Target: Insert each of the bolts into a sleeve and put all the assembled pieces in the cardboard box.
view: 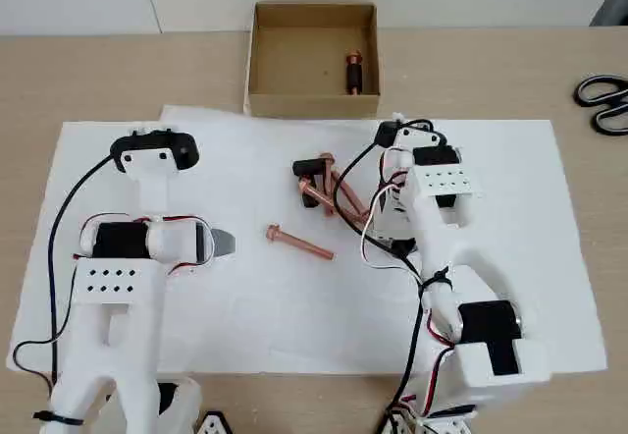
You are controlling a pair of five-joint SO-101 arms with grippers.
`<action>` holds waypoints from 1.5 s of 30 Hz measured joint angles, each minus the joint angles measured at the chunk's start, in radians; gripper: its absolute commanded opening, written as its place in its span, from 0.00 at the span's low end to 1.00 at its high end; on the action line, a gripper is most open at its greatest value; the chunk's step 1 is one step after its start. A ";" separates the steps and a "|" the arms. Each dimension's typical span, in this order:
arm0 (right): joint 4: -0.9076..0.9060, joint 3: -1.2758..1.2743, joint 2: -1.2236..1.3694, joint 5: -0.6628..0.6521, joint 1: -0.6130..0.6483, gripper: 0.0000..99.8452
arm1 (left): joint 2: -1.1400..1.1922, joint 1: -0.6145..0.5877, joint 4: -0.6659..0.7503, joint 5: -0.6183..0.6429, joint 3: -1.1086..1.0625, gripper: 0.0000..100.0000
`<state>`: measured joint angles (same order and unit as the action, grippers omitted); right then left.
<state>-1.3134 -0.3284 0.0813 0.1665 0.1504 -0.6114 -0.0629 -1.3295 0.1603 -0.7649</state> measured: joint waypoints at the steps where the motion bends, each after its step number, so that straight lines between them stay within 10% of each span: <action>1: 0.000 -0.006 -0.002 0.000 0.000 0.14 | 0.000 0.000 0.000 0.000 0.000 0.28; 45: 0.149 -0.043 0.071 -0.038 0.034 0.08 | 0.000 0.000 0.000 0.000 0.000 0.28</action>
<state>-1.1646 -0.3713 0.1519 0.1281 0.1841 -0.6114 -0.0629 -1.3295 0.1603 -0.7649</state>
